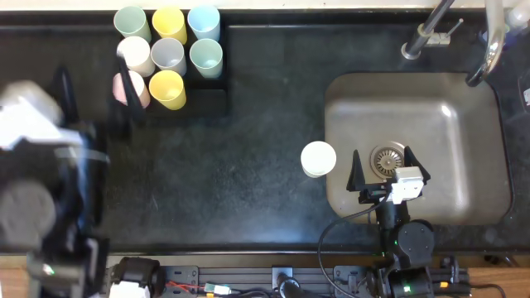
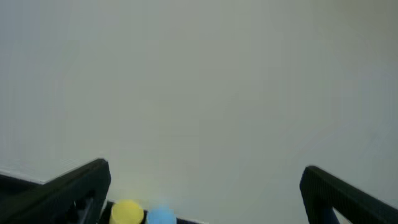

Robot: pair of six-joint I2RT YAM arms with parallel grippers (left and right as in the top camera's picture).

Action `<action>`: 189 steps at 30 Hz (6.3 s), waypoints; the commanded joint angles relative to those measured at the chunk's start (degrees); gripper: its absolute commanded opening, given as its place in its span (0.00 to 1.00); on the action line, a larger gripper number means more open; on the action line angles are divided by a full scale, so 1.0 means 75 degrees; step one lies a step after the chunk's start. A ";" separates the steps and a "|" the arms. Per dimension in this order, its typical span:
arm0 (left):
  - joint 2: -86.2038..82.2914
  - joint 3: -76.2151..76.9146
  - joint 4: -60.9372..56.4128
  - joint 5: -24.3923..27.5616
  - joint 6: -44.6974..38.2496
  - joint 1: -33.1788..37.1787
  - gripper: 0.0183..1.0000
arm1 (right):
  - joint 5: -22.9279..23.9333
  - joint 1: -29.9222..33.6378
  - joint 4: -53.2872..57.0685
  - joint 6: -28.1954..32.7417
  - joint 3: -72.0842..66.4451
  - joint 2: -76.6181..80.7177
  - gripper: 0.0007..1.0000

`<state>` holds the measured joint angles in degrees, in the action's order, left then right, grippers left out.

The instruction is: Store Cups

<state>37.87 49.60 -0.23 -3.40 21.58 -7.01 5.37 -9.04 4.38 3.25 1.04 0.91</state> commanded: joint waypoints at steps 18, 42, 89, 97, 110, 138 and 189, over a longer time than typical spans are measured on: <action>-0.5033 -0.5907 -0.0688 0.0711 -0.1521 0.0175 1.00 | 0.0029 0.0009 -0.0041 0.0023 -0.0099 -0.0044 1.00; -0.5018 -0.6554 0.0624 0.1046 -0.1964 0.0405 1.00 | 0.0029 0.0009 -0.0041 0.0023 -0.0099 -0.0044 1.00; -0.5018 -0.6554 0.0624 0.1046 -0.1964 0.0405 1.00 | 0.0003 0.0009 -0.0044 0.0023 -0.0099 -0.0041 1.00; -0.5018 -0.6554 0.0624 0.1046 -0.1964 0.0405 1.00 | 0.0321 0.0009 0.0988 0.0029 0.2847 0.2299 1.00; -0.5018 -0.6554 0.0624 0.1046 -0.1964 0.0405 1.00 | -0.0525 0.0009 0.6557 -0.0009 0.8749 0.6239 1.00; -0.5018 -0.6554 0.0624 0.1046 -0.1964 0.0405 1.00 | -0.1300 -0.0653 1.0384 -0.0664 1.0168 1.2400 1.00; -0.5018 -0.6554 0.0624 0.1046 -0.1964 0.0405 1.00 | -0.1565 -0.2241 0.8341 -0.1413 1.3359 1.1844 0.04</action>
<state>0.69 0.51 4.29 3.49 7.88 -4.38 -5.78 -24.16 67.07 -6.07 93.21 91.26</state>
